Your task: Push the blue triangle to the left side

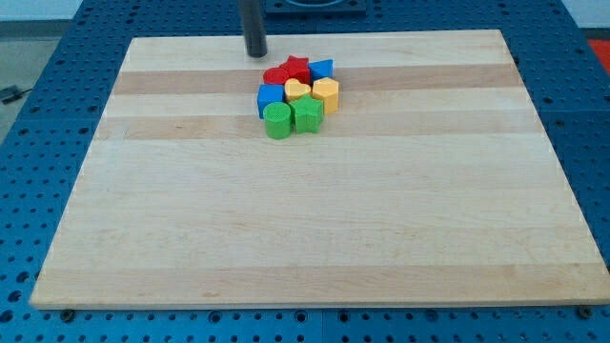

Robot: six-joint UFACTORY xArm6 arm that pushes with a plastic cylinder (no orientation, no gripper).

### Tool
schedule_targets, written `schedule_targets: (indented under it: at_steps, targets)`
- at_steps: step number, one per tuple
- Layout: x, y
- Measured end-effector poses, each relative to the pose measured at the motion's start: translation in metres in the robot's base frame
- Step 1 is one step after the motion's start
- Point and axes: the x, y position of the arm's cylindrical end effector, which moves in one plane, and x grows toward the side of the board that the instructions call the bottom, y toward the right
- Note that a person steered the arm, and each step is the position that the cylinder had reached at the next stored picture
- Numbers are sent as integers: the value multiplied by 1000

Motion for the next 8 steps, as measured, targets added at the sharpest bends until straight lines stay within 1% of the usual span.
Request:
schedule_targets:
  at_steps: [1, 2, 3, 4, 5, 6, 7, 8]
  targets:
    - [14, 24]
    - [41, 23]
    - [54, 23]
    - [57, 23]
    - [34, 25]
    - [20, 68]
    - [31, 126]
    - [50, 127]
